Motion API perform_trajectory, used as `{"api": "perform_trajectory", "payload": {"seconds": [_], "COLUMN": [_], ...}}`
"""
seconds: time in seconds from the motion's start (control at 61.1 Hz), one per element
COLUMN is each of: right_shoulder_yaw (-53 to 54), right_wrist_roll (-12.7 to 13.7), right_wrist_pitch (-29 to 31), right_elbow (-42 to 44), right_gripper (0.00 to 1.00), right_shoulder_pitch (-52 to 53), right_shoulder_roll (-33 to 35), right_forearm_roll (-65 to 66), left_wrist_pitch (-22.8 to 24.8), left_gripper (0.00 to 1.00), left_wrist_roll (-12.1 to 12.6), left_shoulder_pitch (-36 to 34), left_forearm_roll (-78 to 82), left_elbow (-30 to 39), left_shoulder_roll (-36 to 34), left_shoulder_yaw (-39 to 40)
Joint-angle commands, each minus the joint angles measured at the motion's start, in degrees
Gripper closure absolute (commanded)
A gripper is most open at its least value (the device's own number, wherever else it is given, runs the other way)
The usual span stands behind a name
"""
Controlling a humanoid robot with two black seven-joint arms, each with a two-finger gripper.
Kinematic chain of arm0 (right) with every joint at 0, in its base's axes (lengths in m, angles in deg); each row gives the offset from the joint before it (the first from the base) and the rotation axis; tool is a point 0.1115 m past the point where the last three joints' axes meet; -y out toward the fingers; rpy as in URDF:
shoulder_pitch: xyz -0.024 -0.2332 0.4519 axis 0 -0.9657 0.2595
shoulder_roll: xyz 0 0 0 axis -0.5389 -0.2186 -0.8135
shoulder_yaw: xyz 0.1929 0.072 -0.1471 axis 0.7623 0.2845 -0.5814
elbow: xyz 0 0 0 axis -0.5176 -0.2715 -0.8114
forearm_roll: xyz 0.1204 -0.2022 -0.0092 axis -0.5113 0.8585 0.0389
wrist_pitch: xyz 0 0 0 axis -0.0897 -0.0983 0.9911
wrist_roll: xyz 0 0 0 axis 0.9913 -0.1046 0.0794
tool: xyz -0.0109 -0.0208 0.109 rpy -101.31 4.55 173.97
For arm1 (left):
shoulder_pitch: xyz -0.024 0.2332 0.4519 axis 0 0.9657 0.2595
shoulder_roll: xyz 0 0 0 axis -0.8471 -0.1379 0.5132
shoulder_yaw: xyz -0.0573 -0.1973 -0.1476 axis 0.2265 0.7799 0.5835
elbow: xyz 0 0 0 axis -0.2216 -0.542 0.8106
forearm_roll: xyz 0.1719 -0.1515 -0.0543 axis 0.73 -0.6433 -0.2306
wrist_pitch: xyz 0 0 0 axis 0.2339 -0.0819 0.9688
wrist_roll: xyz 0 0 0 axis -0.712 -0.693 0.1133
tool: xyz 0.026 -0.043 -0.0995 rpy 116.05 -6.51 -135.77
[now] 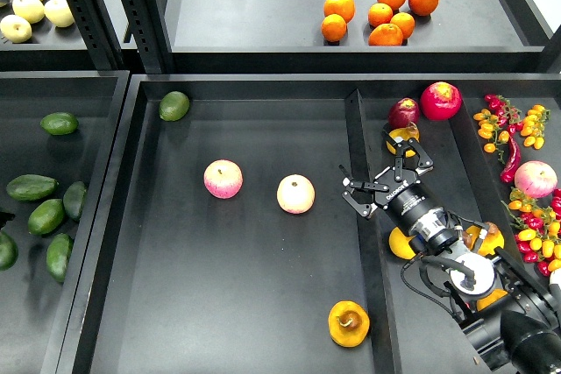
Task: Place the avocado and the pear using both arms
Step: 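Withdraw the left gripper from the avocado bin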
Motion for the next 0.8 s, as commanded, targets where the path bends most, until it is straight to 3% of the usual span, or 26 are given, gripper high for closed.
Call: {"api": "perform_trajectory", "payload": {"seconds": [0.0, 0.556, 0.785], "right_shoulder_yaw": [0.0, 0.0, 0.0], "right_wrist_roll": [0.0, 0.0, 0.0], "right_wrist_pitch": [0.0, 0.0, 0.0], "right_elbow": [0.0, -0.09, -0.09], "right_gripper": [0.01, 0.01, 0.01], "right_shoulder_pitch": [0.0, -0.26, -0.26], "right_shoulder_roll": [0.0, 0.0, 0.0], "right_forearm_roll": [0.01, 0.01, 0.01], "left_wrist_pitch": [0.0, 0.0, 0.0], "left_gripper": [0.58, 0.57, 0.47], "left_wrist_roll": [0.0, 0.0, 0.0], "left_shoulder_pitch": [0.01, 0.62, 0.8], "left_forearm_roll": [-0.03, -0.03, -0.03], "left_elbow": [-0.64, -1.7, -1.79], "left_shoulder_roll": [0.57, 1.88, 2.41], "left_shoulder_yaw": [-0.05, -0.13, -0.05]}}
